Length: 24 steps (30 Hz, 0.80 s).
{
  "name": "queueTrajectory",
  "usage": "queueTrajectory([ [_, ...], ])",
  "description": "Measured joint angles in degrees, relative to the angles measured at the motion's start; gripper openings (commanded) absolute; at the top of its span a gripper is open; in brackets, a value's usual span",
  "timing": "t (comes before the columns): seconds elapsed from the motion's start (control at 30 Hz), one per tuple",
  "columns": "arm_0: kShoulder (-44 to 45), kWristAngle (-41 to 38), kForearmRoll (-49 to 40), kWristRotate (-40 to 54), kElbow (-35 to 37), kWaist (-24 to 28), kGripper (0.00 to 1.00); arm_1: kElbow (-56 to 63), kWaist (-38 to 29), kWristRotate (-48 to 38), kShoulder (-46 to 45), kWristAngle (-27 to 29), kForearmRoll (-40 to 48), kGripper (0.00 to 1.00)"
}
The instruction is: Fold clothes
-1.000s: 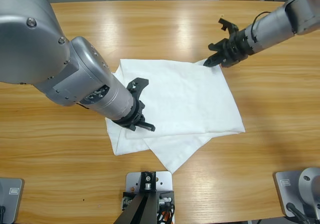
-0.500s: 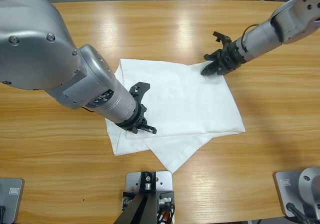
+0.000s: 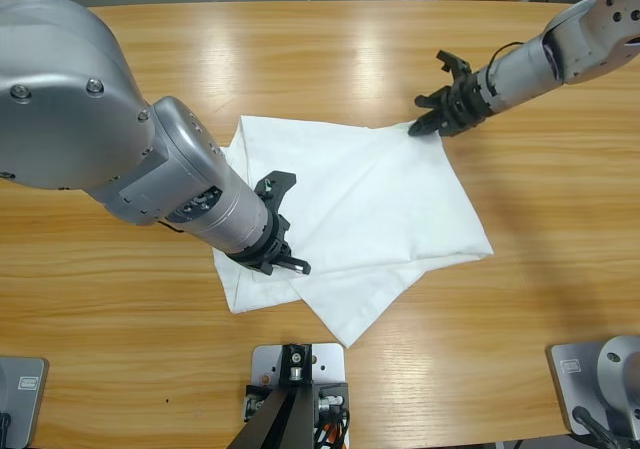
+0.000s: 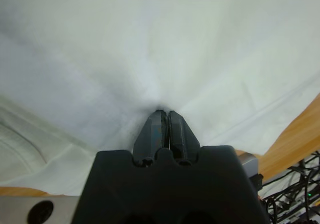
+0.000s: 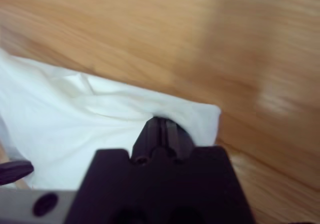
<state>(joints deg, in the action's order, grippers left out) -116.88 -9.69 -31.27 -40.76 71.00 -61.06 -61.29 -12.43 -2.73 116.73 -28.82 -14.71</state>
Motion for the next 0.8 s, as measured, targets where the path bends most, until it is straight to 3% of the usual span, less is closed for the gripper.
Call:
queueTrajectory([
  [0.2, 0.4, 0.0, 0.2, -0.4, -0.5, -0.4, 0.000, 0.1, 2.4, 0.0, -1.4, 3.3, 0.8, 0.000],
  [0.37, 1.3, 0.0, 0.2, -0.8, -1.8, -1.1, 0.000, 0.5, 6.9, -2.9, -11.1, 5.8, -3.2, 0.000],
  [0.47, 1.6, 0.2, 0.2, -0.8, -2.0, -1.2, 0.000, 3.7, 2.9, -9.7, -22.2, 5.8, -6.5, 0.000],
  [0.6, 3.1, 1.3, 0.1, -0.8, -2.0, -1.0, 0.000, 12.5, -9.0, -20.2, -35.2, 5.5, -8.0, 0.000],
  [0.7, 6.3, 1.8, 0.1, -0.8, -0.9, 1.5, 0.000, 20.1, -15.0, -26.5, -40.7, 5.8, -8.0, 0.000],
  [0.8, 9.3, 1.9, 0.0, -0.8, 2.7, 5.5, 0.000, 26.2, -16.4, -30.2, -42.9, 7.0, -7.0, 0.000],
])
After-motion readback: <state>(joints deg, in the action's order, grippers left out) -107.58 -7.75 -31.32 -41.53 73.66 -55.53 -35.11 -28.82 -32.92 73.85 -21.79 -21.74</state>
